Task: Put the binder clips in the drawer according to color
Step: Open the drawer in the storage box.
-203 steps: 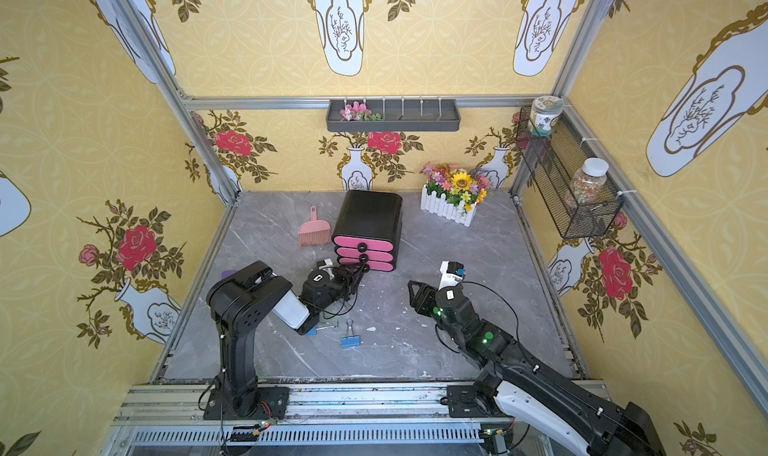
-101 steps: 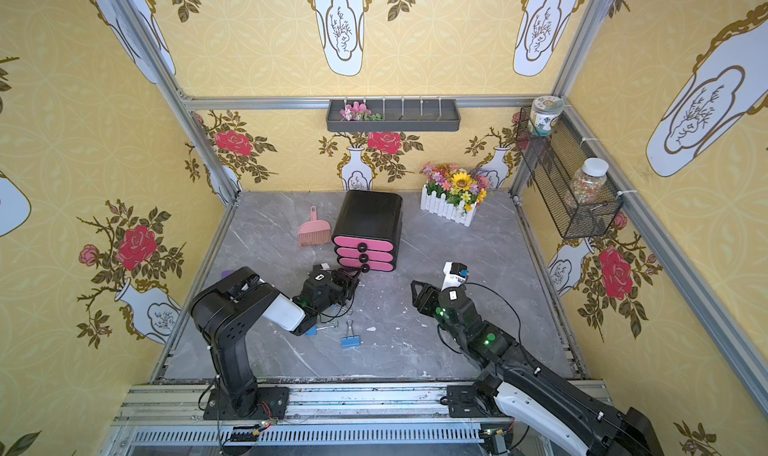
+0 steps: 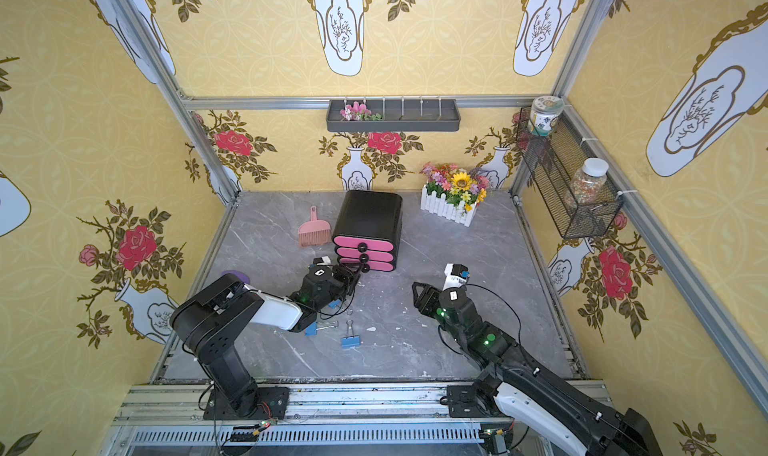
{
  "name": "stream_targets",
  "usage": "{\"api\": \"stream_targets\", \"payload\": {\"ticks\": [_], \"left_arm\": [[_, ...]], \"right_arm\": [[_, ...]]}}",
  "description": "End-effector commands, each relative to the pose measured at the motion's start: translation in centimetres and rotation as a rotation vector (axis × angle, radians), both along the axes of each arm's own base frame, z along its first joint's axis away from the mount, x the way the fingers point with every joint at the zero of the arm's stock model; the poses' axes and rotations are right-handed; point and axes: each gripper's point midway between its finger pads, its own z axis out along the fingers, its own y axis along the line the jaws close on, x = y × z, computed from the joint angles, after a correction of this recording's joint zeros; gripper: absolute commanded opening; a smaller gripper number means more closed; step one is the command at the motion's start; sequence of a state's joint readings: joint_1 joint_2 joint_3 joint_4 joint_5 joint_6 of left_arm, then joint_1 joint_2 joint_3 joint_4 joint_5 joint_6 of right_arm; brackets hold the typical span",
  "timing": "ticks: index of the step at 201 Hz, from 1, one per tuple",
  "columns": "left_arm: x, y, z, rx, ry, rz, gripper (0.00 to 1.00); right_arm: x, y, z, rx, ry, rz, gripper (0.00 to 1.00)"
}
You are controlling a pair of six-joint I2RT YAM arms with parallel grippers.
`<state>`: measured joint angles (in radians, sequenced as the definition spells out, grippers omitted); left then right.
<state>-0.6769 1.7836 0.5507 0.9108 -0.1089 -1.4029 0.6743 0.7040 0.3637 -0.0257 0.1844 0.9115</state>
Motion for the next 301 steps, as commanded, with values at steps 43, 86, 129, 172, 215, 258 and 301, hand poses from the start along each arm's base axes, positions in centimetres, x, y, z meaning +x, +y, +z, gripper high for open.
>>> {"api": "stream_targets", "payload": {"ticks": [43, 86, 129, 172, 215, 258, 301], "left_arm": [[0.2, -0.8, -1.6, 0.007, 0.019, 0.004, 0.48], [1.2, -1.5, -1.5, -0.009, 0.004, 0.022, 0.48], [1.5, -1.2, -2.2, -0.004, 0.012, 0.060, 0.48], [2.0, -1.0, -2.5, -0.020, -0.002, 0.088, 0.47], [2.3, -1.2, -2.7, -0.025, -0.014, 0.095, 0.47], [2.5, -1.1, -2.9, -0.028, -0.022, 0.100, 0.47], [2.5, -1.2, -3.4, -0.043, -0.016, 0.106, 0.45]], "right_arm": [[-0.1, -0.6, 1.1, 0.011, -0.039, -0.011, 0.62], [-0.1, -0.7, 1.0, 0.016, -0.038, -0.014, 0.62], [-0.3, -1.0, 1.2, 0.016, -0.043, -0.018, 0.62], [-0.5, -1.3, 1.3, 0.015, -0.044, -0.020, 0.62], [-0.6, -1.3, 1.2, 0.017, -0.041, -0.016, 0.63], [-0.6, -1.4, 1.3, 0.018, -0.043, -0.018, 0.63], [-0.7, -1.4, 1.2, 0.018, -0.037, -0.016, 0.63]]}}
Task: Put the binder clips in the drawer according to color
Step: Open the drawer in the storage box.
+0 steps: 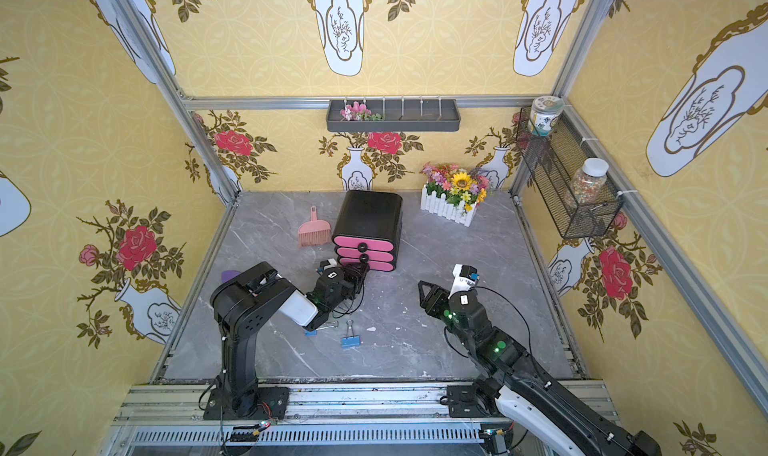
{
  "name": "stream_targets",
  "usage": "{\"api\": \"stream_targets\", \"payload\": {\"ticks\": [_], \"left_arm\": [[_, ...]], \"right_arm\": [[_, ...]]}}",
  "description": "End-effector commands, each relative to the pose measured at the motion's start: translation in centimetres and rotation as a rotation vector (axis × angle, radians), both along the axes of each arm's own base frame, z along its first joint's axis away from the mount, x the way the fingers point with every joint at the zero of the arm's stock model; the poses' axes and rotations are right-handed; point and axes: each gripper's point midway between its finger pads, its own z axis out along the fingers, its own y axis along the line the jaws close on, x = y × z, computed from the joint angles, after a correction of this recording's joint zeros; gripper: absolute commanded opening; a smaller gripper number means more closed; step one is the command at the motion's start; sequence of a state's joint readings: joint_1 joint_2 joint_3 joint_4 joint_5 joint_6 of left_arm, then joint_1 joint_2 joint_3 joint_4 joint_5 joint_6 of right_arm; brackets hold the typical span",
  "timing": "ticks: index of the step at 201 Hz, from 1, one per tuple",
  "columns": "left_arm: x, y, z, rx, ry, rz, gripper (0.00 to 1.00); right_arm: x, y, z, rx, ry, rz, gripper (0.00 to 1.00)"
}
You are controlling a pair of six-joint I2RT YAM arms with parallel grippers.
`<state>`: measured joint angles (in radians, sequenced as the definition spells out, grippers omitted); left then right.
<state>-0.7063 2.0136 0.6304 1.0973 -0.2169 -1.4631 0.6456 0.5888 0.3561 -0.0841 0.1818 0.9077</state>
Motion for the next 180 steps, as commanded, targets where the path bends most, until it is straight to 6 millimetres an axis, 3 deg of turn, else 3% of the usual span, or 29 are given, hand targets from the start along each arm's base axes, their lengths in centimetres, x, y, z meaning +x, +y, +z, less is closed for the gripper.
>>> {"api": "stream_targets", "payload": {"ticks": [1, 105, 180], "left_arm": [[0.1, 0.1, -0.5, -0.006, 0.004, 0.013, 0.45], [-0.2, 0.5, -0.8, -0.028, 0.014, 0.024, 0.33], [-3.3, 0.9, 0.0, -0.049, 0.028, 0.007, 0.32]], "right_arm": [[-0.1, 0.0, -0.2, -0.010, 0.004, 0.009, 0.63], [0.0, -0.1, -0.2, -0.011, 0.007, 0.003, 0.63], [0.1, 0.2, -0.3, 0.005, 0.005, 0.006, 0.63]]}}
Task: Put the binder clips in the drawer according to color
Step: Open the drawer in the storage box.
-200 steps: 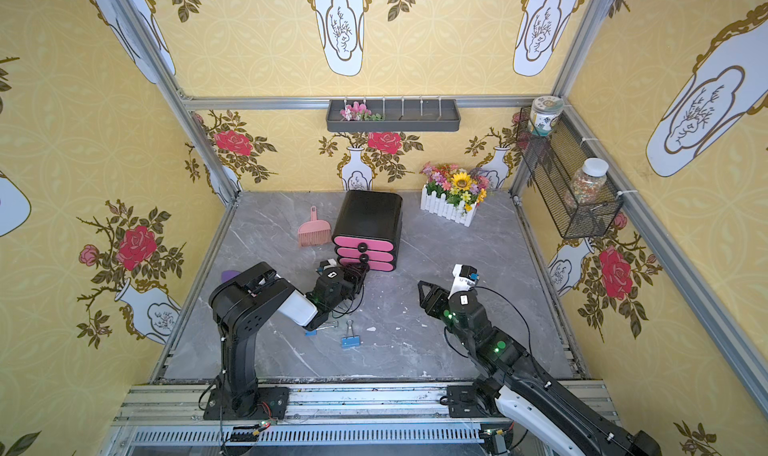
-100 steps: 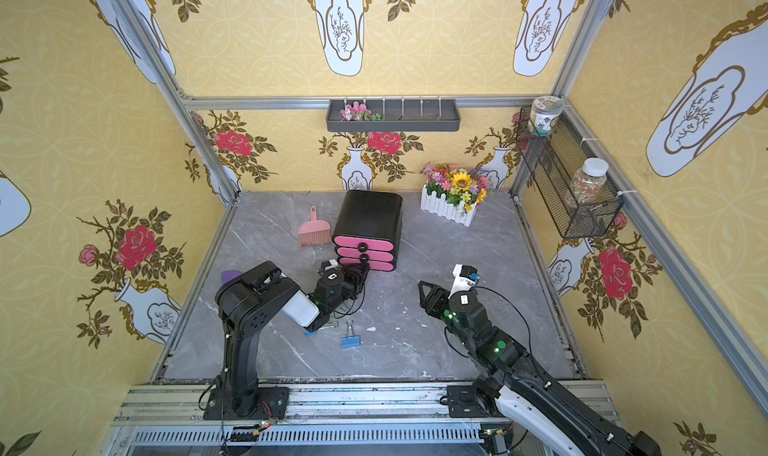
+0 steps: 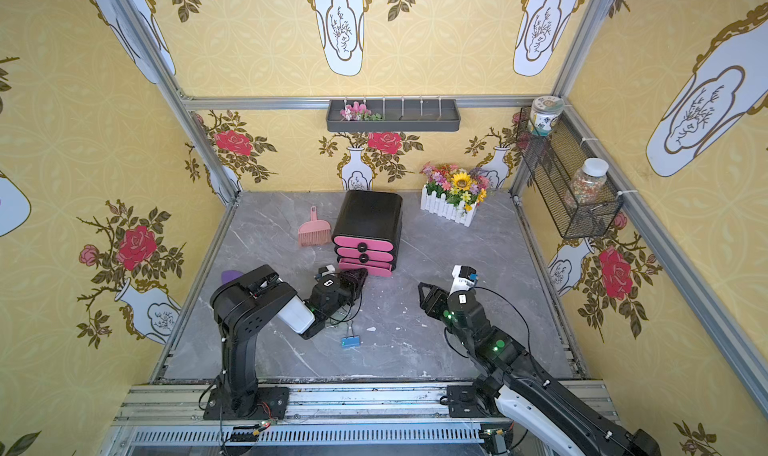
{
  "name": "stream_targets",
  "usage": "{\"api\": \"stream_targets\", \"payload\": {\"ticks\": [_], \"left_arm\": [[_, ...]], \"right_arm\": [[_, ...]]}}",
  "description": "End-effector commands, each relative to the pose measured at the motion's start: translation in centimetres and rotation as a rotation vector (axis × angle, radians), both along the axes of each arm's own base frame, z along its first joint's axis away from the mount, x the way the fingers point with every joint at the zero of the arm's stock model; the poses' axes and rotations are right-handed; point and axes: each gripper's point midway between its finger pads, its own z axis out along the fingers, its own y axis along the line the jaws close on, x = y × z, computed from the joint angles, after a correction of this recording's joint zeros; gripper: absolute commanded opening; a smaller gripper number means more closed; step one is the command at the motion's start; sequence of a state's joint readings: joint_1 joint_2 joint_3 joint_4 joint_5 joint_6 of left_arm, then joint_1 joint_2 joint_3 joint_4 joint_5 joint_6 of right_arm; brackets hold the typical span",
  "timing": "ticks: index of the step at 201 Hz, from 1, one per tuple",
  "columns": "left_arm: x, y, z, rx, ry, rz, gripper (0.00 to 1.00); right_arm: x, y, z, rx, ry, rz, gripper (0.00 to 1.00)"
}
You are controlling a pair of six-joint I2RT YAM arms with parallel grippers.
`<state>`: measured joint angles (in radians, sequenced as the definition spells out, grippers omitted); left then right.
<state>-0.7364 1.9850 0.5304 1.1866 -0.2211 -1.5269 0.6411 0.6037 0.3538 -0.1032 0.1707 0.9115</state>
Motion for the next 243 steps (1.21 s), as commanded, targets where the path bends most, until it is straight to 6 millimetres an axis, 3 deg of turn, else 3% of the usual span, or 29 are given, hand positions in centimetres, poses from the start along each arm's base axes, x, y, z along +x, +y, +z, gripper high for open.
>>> {"api": "stream_targets", "payload": {"ticks": [1, 113, 133, 175, 243], "left_arm": [[-1.0, 0.5, -0.1, 0.011, 0.009, 0.011, 0.32], [-6.9, 1.7, 0.5, -0.018, 0.063, -0.022, 0.34], [-7.3, 1.9, 0.4, -0.019, 0.071, -0.020, 0.37], [-7.1, 1.2, 0.8, -0.016, 0.063, -0.043, 0.52], [-9.3, 2.7, 1.7, 0.054, 0.132, -0.046, 0.56]], "right_arm": [[0.3, 0.2, 0.6, 0.020, -0.027, 0.002, 0.63], [0.7, 0.8, 0.0, 0.046, -0.027, 0.006, 0.62], [0.7, 0.9, -0.2, 0.045, -0.022, 0.007, 0.61], [0.8, 1.1, -0.5, 0.032, -0.010, 0.019, 0.62], [0.7, 2.0, -0.6, 0.003, 0.003, 0.064, 0.70]]}}
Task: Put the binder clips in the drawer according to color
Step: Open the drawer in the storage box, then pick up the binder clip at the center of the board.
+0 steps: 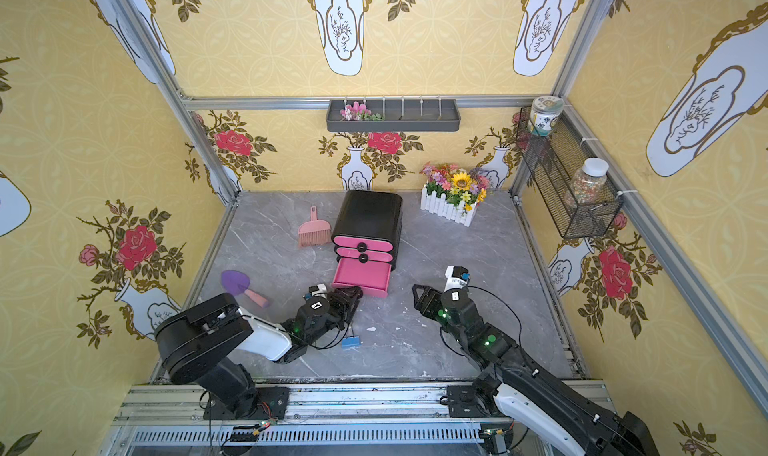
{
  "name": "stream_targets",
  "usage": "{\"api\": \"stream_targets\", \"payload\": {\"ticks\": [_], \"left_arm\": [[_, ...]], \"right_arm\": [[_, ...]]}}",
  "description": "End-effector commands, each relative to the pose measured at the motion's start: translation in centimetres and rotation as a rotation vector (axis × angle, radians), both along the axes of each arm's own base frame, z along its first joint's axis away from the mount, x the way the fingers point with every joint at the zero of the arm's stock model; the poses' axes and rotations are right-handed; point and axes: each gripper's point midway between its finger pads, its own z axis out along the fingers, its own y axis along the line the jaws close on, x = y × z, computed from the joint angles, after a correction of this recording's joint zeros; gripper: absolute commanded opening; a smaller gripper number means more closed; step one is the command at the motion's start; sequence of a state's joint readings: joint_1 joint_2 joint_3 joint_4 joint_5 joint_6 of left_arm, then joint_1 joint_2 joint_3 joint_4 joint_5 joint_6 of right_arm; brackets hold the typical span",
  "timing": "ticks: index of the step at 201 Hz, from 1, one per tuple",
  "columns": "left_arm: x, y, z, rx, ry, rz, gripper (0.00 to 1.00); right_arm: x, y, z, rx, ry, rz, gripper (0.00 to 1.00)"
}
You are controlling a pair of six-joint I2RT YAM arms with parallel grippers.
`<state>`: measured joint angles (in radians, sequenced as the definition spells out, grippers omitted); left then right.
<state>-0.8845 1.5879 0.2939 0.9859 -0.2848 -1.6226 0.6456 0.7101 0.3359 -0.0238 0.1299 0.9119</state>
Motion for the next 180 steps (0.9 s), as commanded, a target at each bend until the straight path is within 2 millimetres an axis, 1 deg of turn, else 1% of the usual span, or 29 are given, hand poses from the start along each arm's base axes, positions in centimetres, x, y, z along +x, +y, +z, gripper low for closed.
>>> {"api": "stream_targets", "payload": {"ticks": [1, 25, 44, 49, 58, 70, 78, 87, 107, 108, 122, 139, 144, 149, 152, 160, 180], "left_arm": [[-1.1, 1.4, -1.4, 0.085, 0.066, 0.006, 0.56], [-2.1, 2.6, -1.2, 0.128, 0.089, 0.001, 0.58], [-2.3, 3.3, -0.1, 0.184, 0.090, 0.003, 0.60], [-2.3, 3.5, 0.3, 0.210, 0.087, 0.000, 0.60], [-1.9, 3.6, 1.8, 0.260, 0.051, -0.022, 0.61], [-1.5, 4.1, 3.2, 0.351, 0.021, -0.048, 0.62], [-1.3, 4.6, 4.0, 0.406, 0.010, -0.058, 0.63], [-1.2, 5.7, 4.0, 0.458, 0.022, -0.068, 0.65], [-1.2, 8.3, 3.7, 0.485, 0.050, -0.095, 0.65], [-1.2, 8.4, 3.7, 0.486, 0.049, -0.098, 0.65], [-1.5, 10.5, 3.6, 0.539, 0.070, -0.096, 0.65], [-1.8, 12.3, 4.0, 0.602, 0.078, -0.102, 0.65], [-1.8, 12.7, 4.1, 0.624, 0.079, -0.105, 0.66], [-2.0, 13.2, 4.0, 0.646, 0.091, -0.107, 0.66], [-2.1, 13.5, 3.9, 0.659, 0.099, -0.105, 0.66], [-2.4, 14.1, 3.7, 0.689, 0.114, -0.108, 0.67], [-3.2, 15.5, 3.2, 0.732, 0.151, -0.099, 0.68]], "right_arm": [[0.3, 0.7, 1.3, 0.017, -0.043, 0.024, 0.70], [0.3, 1.0, 1.4, 0.004, -0.043, 0.037, 0.70], [0.2, 1.8, 0.9, -0.046, -0.004, 0.064, 0.70], [0.1, 2.2, 0.8, -0.062, 0.006, 0.077, 0.70], [-0.2, 3.2, 0.3, -0.103, 0.028, 0.109, 0.70], [-0.7, 5.0, -0.1, -0.154, 0.057, 0.159, 0.70], [-1.4, 6.4, -0.9, -0.196, 0.090, 0.201, 0.70], [-2.0, 7.7, -1.6, -0.235, 0.124, 0.238, 0.70], [-3.7, 10.9, -3.1, -0.302, 0.186, 0.323, 0.73], [-3.8, 11.2, -2.9, -0.301, 0.185, 0.327, 0.73], [-4.9, 13.5, -3.5, -0.352, 0.210, 0.380, 0.76], [-6.0, 15.8, -4.2, -0.413, 0.246, 0.431, 0.78], [-6.2, 16.3, -4.7, -0.432, 0.264, 0.443, 0.78], [-6.4, 16.9, -4.6, -0.440, 0.274, 0.453, 0.78], [-6.6, 17.1, -5.0, -0.455, 0.285, 0.460, 0.78], [-6.8, 17.9, -5.4, -0.478, 0.299, 0.471, 0.78], [-7.2, 18.7, -7.0, -0.542, 0.359, 0.491, 0.79]]}}
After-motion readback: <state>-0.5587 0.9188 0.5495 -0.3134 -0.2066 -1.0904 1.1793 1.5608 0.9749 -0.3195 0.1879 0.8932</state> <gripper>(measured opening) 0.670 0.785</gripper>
